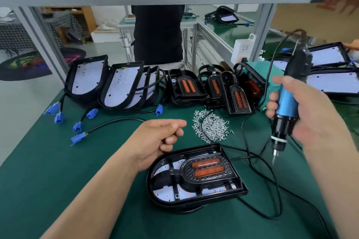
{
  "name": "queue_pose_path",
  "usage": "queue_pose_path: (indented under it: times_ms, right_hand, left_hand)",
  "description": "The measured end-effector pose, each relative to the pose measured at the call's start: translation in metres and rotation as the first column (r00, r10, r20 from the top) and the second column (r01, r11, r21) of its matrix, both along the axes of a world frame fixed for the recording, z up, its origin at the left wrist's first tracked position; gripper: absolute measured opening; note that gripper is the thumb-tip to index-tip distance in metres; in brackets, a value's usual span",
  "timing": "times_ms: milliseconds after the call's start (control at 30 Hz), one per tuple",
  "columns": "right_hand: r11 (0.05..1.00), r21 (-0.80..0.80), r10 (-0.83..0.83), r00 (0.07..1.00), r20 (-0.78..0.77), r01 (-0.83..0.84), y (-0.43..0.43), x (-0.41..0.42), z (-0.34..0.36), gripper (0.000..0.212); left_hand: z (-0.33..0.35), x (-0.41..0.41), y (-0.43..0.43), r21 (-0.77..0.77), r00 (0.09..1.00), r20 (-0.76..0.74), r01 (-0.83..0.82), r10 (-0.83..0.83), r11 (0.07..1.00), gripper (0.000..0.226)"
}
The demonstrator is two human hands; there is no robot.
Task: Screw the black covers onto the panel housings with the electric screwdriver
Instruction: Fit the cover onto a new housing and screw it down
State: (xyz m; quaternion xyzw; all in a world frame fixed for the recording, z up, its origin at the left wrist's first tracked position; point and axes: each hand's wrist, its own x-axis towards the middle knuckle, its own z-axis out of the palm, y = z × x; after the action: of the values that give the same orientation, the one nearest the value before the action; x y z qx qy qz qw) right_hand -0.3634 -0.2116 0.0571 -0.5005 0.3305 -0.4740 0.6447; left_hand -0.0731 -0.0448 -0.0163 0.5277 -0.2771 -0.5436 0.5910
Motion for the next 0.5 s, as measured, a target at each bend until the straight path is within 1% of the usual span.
queue_pose_path:
  times_ms: [33, 67, 133, 167, 267, 367, 433, 500]
  right_hand:
    - [1.0, 0.021, 0.001, 0.999, 0.033, -0.002, -0.005, 0.008, 0.001, 0.056]
    - [0.999, 0.038, 0.009, 0.998, 0.055, -0.011, -0.01, 0.014, 0.001, 0.05]
    - [0.997, 0.071, 0.022, 0.998, 0.062, -0.027, -0.021, 0.024, 0.001, 0.034]
    - [0.996, 0.085, 0.031, 0.998, 0.052, -0.035, -0.026, 0.028, 0.0, 0.031]
    - [0.982, 0.176, 0.051, 0.996, 0.076, -0.064, -0.034, 0.038, -0.007, 0.04]
    - [0.956, 0.292, -0.011, 0.987, 0.162, -0.037, -0.035, 0.049, -0.023, 0.048]
    - [0.936, 0.35, -0.063, 0.975, 0.215, -0.016, -0.032, 0.058, -0.032, 0.046]
    - [0.922, 0.388, -0.107, 0.956, 0.275, -0.008, -0.029, 0.067, -0.037, 0.039]
  left_hand:
    - [0.0, 0.0, -0.001, 0.007, 1.0, 0.017, 0.019, -0.019, 1.0, 0.021]
    - [0.0, 0.0, -0.001, 0.013, 0.999, 0.037, 0.034, -0.035, 0.999, 0.021]
    - [-0.001, -0.001, -0.002, 0.018, 0.996, 0.067, 0.053, -0.054, 0.998, 0.017]
    - [-0.001, -0.001, -0.002, 0.017, 0.995, 0.073, 0.06, -0.061, 0.998, 0.013]
    - [-0.001, 0.0, -0.005, 0.022, 0.994, 0.071, 0.079, -0.081, 0.997, 0.009]
    - [-0.003, 0.001, -0.007, 0.039, 0.988, 0.109, 0.103, -0.106, 0.994, 0.013]
    - [-0.003, 0.0, -0.008, 0.05, 0.982, 0.15, 0.111, -0.118, 0.992, 0.015]
    - [-0.002, -0.001, -0.008, 0.055, 0.976, 0.181, 0.113, -0.121, 0.992, 0.016]
